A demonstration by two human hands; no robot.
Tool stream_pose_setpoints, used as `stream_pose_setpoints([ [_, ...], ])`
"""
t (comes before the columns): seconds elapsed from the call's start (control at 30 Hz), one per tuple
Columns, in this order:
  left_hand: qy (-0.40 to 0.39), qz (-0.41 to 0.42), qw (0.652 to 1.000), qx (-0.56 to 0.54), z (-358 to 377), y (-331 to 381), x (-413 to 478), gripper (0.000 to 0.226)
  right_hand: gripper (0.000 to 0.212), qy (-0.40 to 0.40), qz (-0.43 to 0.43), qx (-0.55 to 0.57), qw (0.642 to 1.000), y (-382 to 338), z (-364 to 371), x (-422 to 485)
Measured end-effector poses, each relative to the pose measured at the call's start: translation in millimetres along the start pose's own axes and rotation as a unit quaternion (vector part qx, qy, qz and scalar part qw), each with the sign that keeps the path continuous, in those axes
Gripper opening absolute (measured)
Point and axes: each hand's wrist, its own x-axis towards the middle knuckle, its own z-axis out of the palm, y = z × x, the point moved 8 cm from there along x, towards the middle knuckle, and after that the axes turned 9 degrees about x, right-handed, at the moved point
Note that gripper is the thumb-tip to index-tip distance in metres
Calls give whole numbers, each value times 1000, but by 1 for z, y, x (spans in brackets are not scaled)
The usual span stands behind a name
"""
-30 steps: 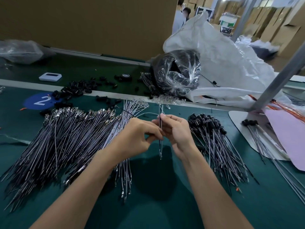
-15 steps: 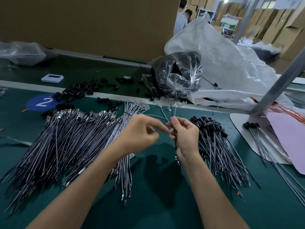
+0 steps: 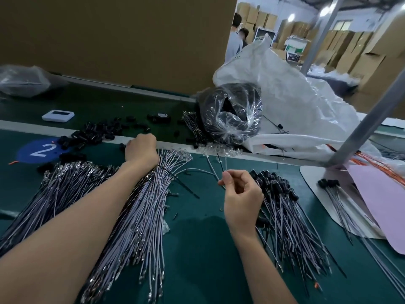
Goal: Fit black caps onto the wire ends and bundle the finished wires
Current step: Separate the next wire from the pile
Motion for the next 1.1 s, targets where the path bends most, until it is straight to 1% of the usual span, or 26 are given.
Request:
stream_pose_setpoints([
  [0.1,29,0,999,-33,-4,-1,1,19,17,-19,-5,-2,1000,-2,4,-1],
  [0.13,50,6,997,-65,-8,1,-2,19,15,-31,-5,-5,1000,-2,6,-1],
  [0.2,89,22,981,-172,-18,7,-13,20,11,-56,-8,-14,998,-2,10,-2],
  [0.23,93,27,967,-237,-23,11,-22,19,11,-67,-10,-19,997,-1,12,-3],
  [0.3,70,16,929,-364,-23,18,-46,18,9,-83,-16,-23,996,-2,15,-4],
  [0.4,-4,-19,848,-530,-10,27,-84,23,7,-93,-24,-22,995,-4,17,-3],
  [0.43,-25,-27,824,-566,-6,30,-94,24,7,-95,-22,-19,995,-3,17,-3],
  [0.5,-50,-41,788,-613,-3,32,-106,24,6,-99,-14,-19,995,-2,17,-3],
  [0.57,-57,-53,757,-649,-3,33,-111,25,6,-100,-9,-21,995,-1,16,-4],
  [0.6,-58,-55,749,-658,-3,34,-113,25,7,-100,-8,-18,995,-1,16,-4],
  [0.73,-53,-57,739,-669,0,34,-118,27,10,-118,-7,-5,993,-4,20,-6],
  [0.87,-50,-36,743,-666,2,35,-118,25,13,-132,-15,-3,991,-6,23,-7],
  [0.97,-53,-19,750,-659,2,38,-118,25,11,-131,-18,-12,991,-6,24,-8],
  [1.1,-47,-9,747,-664,0,38,-116,26,12,-118,-16,-14,993,-5,21,-7],
])
